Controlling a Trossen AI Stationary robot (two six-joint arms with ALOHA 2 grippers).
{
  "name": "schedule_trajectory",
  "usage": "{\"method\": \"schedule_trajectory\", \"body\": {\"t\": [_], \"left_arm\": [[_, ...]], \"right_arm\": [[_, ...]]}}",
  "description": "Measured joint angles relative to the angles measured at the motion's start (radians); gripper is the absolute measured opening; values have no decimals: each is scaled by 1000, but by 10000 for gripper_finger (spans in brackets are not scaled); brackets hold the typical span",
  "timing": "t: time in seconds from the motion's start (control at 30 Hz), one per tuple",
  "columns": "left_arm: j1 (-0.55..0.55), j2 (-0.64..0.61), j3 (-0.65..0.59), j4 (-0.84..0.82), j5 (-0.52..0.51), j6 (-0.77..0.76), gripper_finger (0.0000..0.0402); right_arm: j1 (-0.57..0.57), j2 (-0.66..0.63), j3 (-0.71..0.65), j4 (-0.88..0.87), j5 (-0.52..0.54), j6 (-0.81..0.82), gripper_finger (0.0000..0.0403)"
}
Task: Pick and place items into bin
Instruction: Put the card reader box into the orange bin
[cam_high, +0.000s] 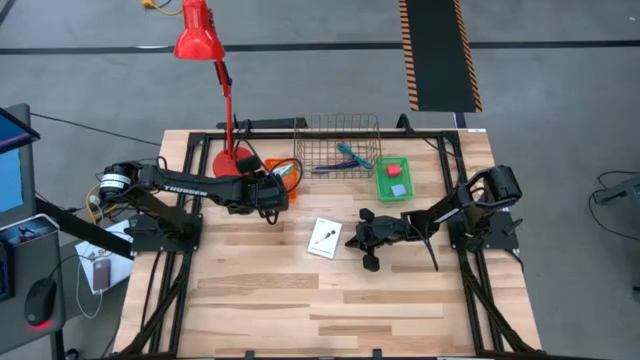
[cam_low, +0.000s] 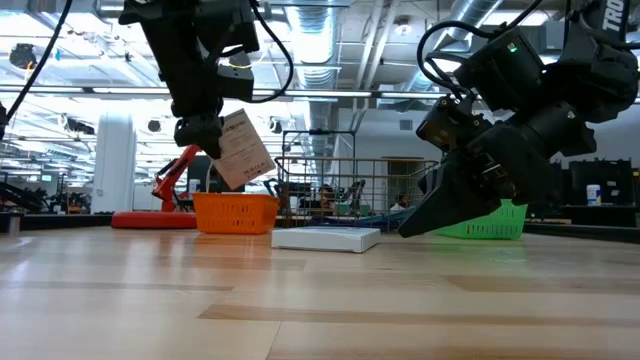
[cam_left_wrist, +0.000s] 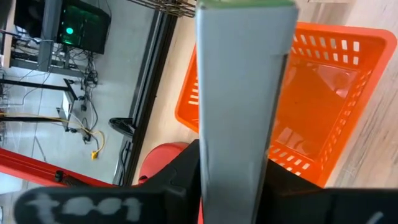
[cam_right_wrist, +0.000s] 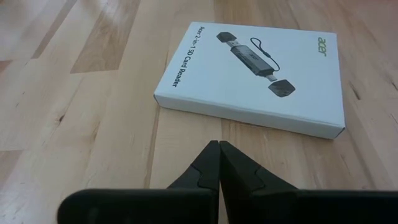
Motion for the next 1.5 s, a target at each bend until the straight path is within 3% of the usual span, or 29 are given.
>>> {"method": "schedule_trajectory", "body": {"t": [0.5,0.9,1.07,1.23,1.37,1.5], "left_arm": [[0,0,0,4,5,0,138],[0,0,0,19,15,-7,143],[-1,0,0,19,102,-47,143],[-6,0,0,42,269,-72,143],[-35,0,0,122,392,-48,143],[-81,0,0,220,432,-17,143]], "right_arm": [[0,0,0,0,0,0,0],[0,0,0,0,0,0,0],[0,0,0,0,0,0,0],[0,0,0,0,0,0,0],[0,0,0,0,0,0,0],[-13,0,0,0,42,2,0]]}}
